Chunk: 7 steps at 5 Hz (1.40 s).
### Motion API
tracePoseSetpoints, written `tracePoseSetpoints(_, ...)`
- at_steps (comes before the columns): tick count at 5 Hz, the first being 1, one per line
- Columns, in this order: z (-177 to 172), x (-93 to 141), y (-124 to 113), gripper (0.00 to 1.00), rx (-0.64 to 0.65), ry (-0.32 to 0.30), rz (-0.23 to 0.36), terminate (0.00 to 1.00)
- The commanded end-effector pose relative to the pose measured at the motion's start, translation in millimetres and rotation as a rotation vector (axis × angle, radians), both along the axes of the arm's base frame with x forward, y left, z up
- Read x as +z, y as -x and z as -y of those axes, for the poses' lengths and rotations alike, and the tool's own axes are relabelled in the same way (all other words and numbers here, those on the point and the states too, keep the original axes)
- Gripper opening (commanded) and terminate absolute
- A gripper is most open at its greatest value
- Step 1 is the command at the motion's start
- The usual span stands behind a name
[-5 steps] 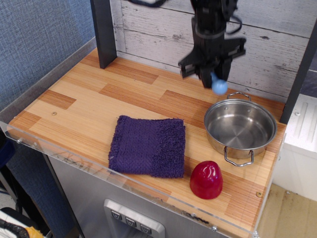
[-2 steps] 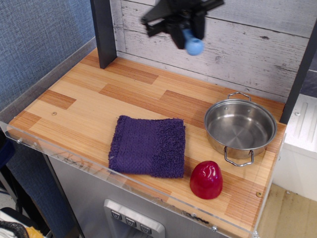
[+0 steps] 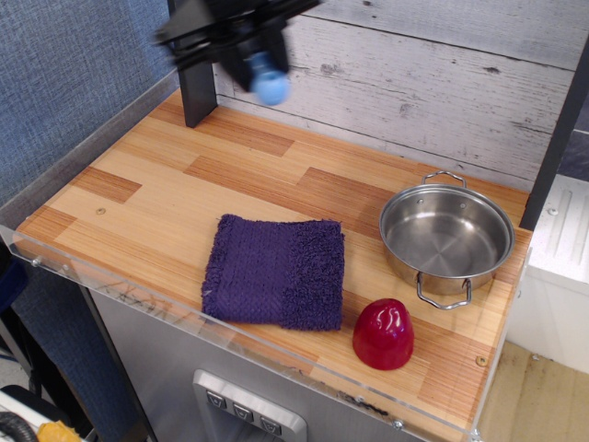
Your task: Move the spoon to the far left edge of the counter.
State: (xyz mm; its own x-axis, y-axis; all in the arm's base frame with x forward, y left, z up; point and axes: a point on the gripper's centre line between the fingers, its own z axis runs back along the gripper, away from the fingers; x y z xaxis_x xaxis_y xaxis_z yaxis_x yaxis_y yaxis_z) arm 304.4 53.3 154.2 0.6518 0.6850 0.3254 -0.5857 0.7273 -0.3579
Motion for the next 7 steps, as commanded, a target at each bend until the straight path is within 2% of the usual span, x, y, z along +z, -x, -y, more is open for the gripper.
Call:
tracePoseSetpoints(1, -51, -8, 26, 0.00, 0.041, -0.046, 0.006, 0.00)
tracePoseSetpoints(4, -99, -48, 32, 0.00, 0.129, -0.068, -0.066, 0.00)
tracePoseSetpoints(7, -126, -86, 32, 0.00, 0.163, -0.083, -0.117, 0.00)
